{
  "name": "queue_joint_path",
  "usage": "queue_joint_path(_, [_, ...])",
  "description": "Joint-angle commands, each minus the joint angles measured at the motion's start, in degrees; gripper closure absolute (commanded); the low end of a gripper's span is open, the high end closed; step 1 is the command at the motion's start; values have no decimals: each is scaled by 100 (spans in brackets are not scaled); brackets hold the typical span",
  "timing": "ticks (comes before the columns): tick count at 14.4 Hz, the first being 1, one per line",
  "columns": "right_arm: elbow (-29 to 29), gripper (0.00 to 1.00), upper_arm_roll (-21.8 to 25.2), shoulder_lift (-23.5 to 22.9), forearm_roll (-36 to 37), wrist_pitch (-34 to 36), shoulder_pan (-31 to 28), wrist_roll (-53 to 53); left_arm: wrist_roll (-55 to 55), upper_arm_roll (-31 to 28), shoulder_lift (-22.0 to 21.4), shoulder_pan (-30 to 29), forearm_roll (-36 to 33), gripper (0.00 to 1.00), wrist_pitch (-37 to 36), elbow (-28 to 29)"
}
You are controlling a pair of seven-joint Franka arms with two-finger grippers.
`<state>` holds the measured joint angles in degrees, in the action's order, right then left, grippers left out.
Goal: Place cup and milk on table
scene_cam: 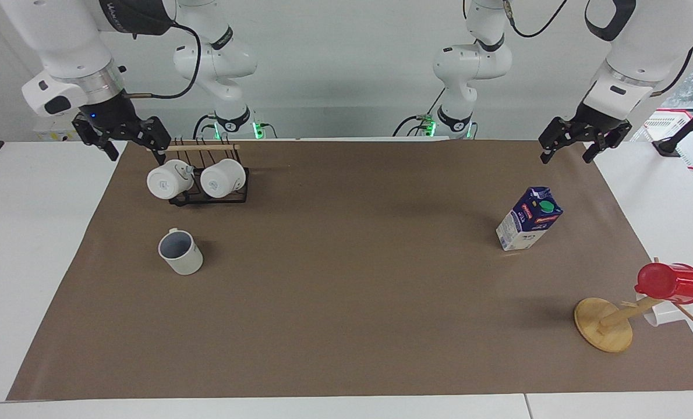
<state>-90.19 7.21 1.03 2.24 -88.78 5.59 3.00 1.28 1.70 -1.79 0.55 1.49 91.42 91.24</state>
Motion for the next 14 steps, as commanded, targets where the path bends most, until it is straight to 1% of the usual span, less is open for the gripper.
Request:
queue_joint_path(1, [-462, 0, 0, 203, -92, -384, -50, -256, 30, -21, -181, 24, 88, 0, 139, 209])
queue_joint_path(3, [-596, 0, 8, 222, -92, -779, -58, -247, -14, -21, -199, 15, 88, 0, 112, 245])
queue_joint_path(5, [-605, 0, 26, 196, -83, -851, -93, -335, -31, -29, -199, -11, 88, 0, 138, 245])
queue_joint_path(6, [-596, 0, 26, 178, -83, -903, -181, -605, -66, -30, -199, -37, 88, 0, 165, 245])
queue_joint_path(9, [-613, 0, 26, 126, -83, -1193, -295, -1528, -40, -30, -278, -55, 88, 0, 472, 507])
queue_joint_path(11, [-605, 0, 26, -110, -92, -1334, -339, -1889, -31, -30, -365, -55, 88, 0, 709, 832])
queue_joint_path(12, [-613, 0, 26, -260, -92, -1517, -374, -2117, -23, -30, -418, -64, 88, 0, 884, 1042])
queue_joint_path(14, [-613, 0, 26, -576, -118, -1799, -401, -2426, -23, -38, -445, -64, 88, 0, 1070, 1255])
